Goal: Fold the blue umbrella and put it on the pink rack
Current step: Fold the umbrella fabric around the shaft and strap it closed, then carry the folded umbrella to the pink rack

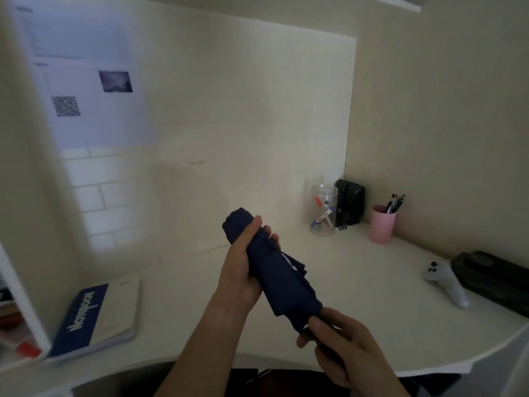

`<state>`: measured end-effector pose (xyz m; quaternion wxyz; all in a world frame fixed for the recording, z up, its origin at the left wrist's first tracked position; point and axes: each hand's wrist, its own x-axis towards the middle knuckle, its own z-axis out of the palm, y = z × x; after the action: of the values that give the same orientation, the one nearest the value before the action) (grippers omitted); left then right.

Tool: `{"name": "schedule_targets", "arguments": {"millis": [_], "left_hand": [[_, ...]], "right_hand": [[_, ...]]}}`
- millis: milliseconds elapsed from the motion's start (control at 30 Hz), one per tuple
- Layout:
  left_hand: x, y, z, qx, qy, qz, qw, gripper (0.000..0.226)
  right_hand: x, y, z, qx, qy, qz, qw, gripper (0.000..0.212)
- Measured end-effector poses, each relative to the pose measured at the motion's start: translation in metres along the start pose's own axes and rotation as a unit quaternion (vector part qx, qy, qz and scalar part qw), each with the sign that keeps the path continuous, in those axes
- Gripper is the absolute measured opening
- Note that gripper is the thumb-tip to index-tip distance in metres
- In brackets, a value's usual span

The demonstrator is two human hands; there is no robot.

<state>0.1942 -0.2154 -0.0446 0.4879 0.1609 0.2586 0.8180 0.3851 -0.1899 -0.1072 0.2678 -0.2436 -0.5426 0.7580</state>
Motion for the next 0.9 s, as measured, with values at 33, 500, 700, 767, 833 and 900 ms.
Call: {"name": "schedule_targets", "arguments": {"millis": [33,500,700,767,833,900], "left_hand": [[-0.005,-0.008,0.0,-0.017,-0.029,-0.012,0.999,0.016],[-0.011,-0.068,-0.01,0.006,0.026,-0.053,0.998,0.015],[0.001,-0.089,-0.011,0.048,0.095,-0.04,0.994,0.026],[0.006,-0.096,-0.011,0.06,0.131,-0.044,0.989,0.03],[0.005,-0.102,-0.015,0.104,0.126,-0.052,0.985,0.049],[0.0,-0.103,-0.023,0.205,0.116,-0.089,0.968,0.054]], "right_hand": [[0.001,-0.001,-0.001,0.045,-0.025,0.029,0.998,0.031],[0.01,0.006,-0.01,0.056,0.05,0.016,0.997,0.041],[0.011,0.014,-0.018,-0.151,0.103,-0.114,0.976,0.029],[0.016,0.017,-0.027,-0.285,0.101,-0.155,0.94,0.028],[0.024,0.018,-0.044,-0.363,0.096,-0.152,0.914,0.026],[0.031,0.012,-0.065,-0.378,0.087,-0.138,0.912,0.014]]}}
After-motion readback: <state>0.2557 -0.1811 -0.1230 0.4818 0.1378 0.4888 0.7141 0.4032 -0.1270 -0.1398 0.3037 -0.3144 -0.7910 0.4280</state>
